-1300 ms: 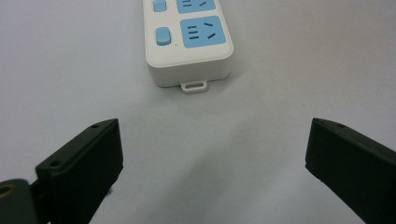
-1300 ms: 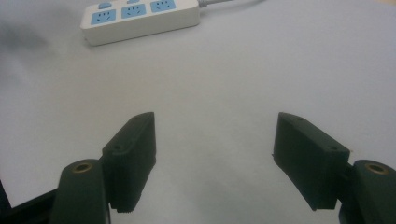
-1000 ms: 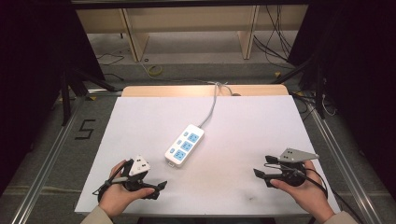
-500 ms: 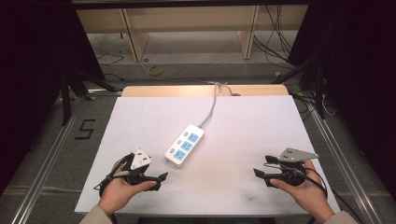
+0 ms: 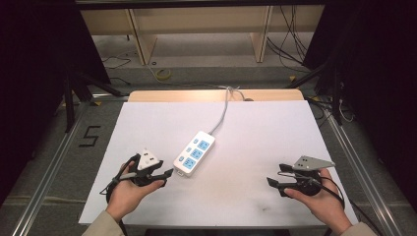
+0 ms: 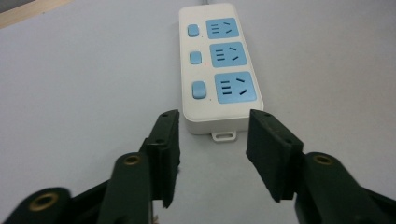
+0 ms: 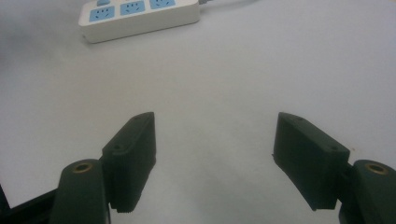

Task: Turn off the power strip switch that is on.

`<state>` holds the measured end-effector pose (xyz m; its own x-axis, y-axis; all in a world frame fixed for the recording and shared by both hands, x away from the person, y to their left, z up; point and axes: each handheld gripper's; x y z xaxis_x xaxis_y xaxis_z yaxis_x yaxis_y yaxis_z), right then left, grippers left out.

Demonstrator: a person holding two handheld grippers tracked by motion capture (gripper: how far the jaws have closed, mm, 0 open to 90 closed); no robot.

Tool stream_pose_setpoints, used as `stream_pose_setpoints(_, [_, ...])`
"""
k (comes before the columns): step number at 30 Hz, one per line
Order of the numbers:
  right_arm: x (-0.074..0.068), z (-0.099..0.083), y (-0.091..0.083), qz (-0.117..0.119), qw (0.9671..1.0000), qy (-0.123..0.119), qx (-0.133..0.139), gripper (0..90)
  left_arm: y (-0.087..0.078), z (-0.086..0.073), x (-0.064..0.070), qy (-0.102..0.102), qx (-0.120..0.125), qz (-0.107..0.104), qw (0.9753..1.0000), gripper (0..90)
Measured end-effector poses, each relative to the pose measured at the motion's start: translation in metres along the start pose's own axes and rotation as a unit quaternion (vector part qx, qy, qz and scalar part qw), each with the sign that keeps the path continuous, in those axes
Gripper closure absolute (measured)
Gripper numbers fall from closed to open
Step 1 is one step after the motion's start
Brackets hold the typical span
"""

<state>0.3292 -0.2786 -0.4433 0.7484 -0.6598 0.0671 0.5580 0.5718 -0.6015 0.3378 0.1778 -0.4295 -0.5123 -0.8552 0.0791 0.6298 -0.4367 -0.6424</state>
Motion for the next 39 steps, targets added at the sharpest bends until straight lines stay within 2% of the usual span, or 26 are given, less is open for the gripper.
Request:
stream_pose_setpoints(8, [0.000,0.000,0.000,0.000,1.0000,-0.001,-0.001,30.3,0.003,0.008,-0.003,0.004,-0.009,0.007,0.9999,70.9])
stream_pose_setpoints(11, [0.000,0.000,0.001,0.001,1.0000,-0.002,-0.002,30.4,0.003,0.012,-0.004,0.000,-0.008,0.009,0.9999,82.1])
stream_pose_setpoints(14, [-0.001,0.000,0.001,0.001,1.0000,-0.001,-0.003,30.3,0.004,0.015,-0.005,-0.007,-0.014,0.011,0.9998,88.4])
stream_pose_setpoints(19, [-0.001,0.000,0.001,0.001,1.0000,-0.001,-0.004,30.4,0.007,0.017,-0.006,-0.011,-0.026,0.011,0.9995,89.6])
stream_pose_setpoints(27, [0.000,-0.001,0.001,-0.001,1.0000,-0.003,-0.006,30.6,0.010,0.021,-0.006,-0.021,-0.029,0.012,0.9993,89.6])
stream_pose_setpoints(39, [0.000,-0.001,0.001,0.000,1.0000,-0.003,-0.008,30.5,0.017,0.029,-0.004,-0.020,-0.033,0.014,0.9992,89.6])
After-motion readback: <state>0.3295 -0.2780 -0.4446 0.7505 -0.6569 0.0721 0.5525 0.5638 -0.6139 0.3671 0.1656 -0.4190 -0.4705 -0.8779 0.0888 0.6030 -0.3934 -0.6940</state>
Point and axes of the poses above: each handheld gripper's, and its own axes: y roughly forward along the jaws, z roughly out of its top, x roughly to its right, and after that the axes turned 9 degrees about -y, right-handed
